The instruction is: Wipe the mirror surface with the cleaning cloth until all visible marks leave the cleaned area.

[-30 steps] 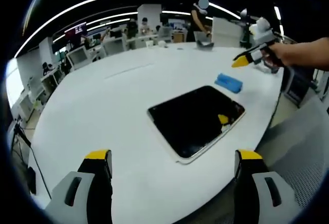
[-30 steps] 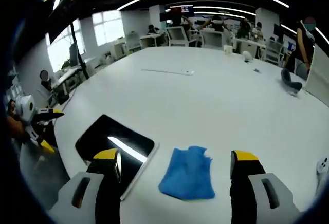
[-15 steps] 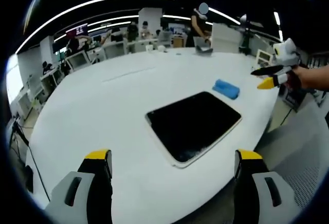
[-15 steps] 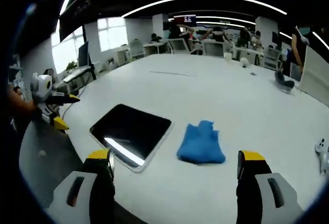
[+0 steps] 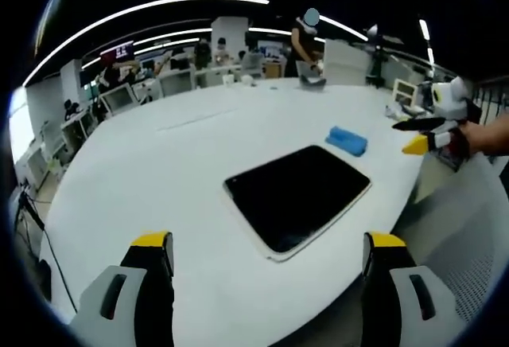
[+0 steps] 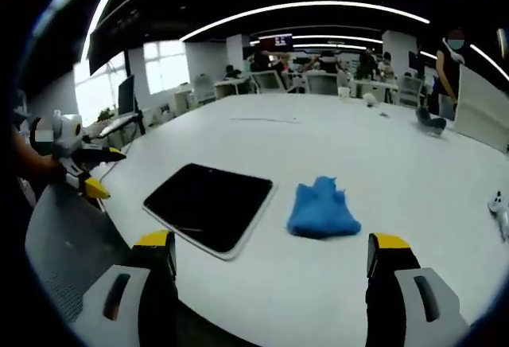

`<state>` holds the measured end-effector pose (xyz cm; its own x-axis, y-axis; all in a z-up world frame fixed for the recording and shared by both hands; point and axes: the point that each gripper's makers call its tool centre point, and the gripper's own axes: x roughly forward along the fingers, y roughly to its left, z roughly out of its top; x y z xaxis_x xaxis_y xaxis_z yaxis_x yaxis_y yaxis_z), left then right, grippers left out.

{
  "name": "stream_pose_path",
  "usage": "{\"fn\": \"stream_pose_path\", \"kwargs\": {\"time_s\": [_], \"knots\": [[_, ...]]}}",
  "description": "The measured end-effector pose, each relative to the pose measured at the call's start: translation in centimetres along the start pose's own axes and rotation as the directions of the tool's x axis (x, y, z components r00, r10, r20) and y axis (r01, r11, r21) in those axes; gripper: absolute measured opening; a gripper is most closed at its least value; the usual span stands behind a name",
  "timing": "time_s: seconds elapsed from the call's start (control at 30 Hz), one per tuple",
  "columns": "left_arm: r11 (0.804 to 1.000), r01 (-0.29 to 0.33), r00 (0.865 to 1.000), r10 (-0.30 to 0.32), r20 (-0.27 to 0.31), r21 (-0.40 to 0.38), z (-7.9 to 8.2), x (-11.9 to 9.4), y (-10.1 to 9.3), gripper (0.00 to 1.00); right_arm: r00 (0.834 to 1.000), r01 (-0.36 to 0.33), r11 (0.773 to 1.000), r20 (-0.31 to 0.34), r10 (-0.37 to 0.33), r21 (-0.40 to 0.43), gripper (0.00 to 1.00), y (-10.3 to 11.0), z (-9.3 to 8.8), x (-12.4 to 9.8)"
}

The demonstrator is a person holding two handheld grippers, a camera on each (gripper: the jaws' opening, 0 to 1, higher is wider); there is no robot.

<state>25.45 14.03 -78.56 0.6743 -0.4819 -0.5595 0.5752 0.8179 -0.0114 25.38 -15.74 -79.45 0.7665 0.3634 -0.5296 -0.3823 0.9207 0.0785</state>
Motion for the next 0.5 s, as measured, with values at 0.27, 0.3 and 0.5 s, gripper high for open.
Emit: {"fn": "stream_pose_path", "kwargs": {"time_s": [0.27,0.3,0.5], "knots": [[1.0,-0.008,1.0,0.008,0.005,-0.008,0.0,0.1,0.2,1.0,0.999,0.04,0.999,0.022,-0.041,0.019,1.0,-0.7,0.4,-1.4],[1.0,-0.009,1.0,0.009,0.007,-0.009,0.1,0.1,0.3,1.0,0.999,0.039,0.999,0.028,-0.04,0.01,1.0,-0.4,0.2,-1.3],[1.0,-0.014,1.0,0.014,0.011,-0.013,0.1,0.1,0.4,1.0,0.999,0.032,0.999,0.015,-0.032,-0.037,1.0,-0.2,0.0,-0.8]]}}
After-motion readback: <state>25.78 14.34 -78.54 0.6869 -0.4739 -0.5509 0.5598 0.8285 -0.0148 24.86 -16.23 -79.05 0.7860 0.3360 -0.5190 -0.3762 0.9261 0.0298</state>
